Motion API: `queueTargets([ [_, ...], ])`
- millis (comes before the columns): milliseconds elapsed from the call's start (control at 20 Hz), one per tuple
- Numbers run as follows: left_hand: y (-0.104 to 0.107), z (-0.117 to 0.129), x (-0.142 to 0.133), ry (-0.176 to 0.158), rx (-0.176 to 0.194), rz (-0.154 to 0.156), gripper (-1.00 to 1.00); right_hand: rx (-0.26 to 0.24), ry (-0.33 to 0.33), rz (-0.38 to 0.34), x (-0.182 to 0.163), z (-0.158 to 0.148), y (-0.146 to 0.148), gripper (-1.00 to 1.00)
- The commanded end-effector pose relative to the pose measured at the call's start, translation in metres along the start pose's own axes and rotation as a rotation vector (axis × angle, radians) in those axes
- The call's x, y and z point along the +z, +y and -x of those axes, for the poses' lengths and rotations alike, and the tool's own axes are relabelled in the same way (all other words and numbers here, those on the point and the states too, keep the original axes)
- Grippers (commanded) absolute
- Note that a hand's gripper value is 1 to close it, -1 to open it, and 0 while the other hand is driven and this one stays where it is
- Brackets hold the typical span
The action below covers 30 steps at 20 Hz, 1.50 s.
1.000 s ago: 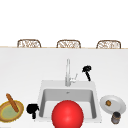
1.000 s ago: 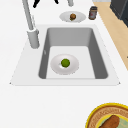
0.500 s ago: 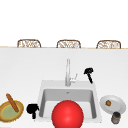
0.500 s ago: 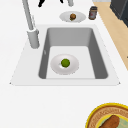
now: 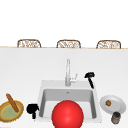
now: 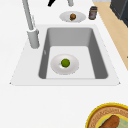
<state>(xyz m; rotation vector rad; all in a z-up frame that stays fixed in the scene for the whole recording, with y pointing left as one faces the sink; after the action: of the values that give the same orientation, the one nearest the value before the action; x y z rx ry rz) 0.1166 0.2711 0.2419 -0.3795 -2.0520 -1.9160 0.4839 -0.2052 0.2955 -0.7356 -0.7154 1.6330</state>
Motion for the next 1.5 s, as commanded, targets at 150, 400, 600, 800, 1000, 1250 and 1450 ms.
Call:
queueTargets([
  [150, 0.000, 0.000, 0.000, 0.000, 0.000, 0.000, 0.00, -0.002, -0.003, -0.020, 0.035, -0.005, 0.045, -1.00],
  [400, 0.000, 0.000, 0.000, 0.000, 0.000, 0.000, 0.00, 0.002, 0.002, -0.008, 0.061, -0.009, 0.077, -1.00],
  [600, 0.000, 0.000, 0.000, 0.000, 0.000, 0.000, 0.00, 0.000, 0.000, -0.005, 0.084, -0.011, 0.101, -1.00],
  [800, 0.000, 0.000, 0.000, 0.000, 0.000, 0.000, 0.00, -0.001, 0.000, -0.006, 0.108, -0.013, 0.125, -1.00],
  [1000, 0.000, 0.000, 0.000, 0.000, 0.000, 0.000, 0.00, 0.000, 0.001, -0.006, 0.128, -0.019, 0.150, -1.00],
  [1250, 0.000, 0.000, 0.000, 0.000, 0.000, 0.000, 0.00, 0.038, -0.016, 0.007, 0.146, -0.039, 0.172, -1.00],
  [1450, 0.000, 0.000, 0.000, 0.000, 0.000, 0.000, 0.00, 0.066, -0.040, -0.025, 0.145, -0.056, 0.176, -1.00],
])
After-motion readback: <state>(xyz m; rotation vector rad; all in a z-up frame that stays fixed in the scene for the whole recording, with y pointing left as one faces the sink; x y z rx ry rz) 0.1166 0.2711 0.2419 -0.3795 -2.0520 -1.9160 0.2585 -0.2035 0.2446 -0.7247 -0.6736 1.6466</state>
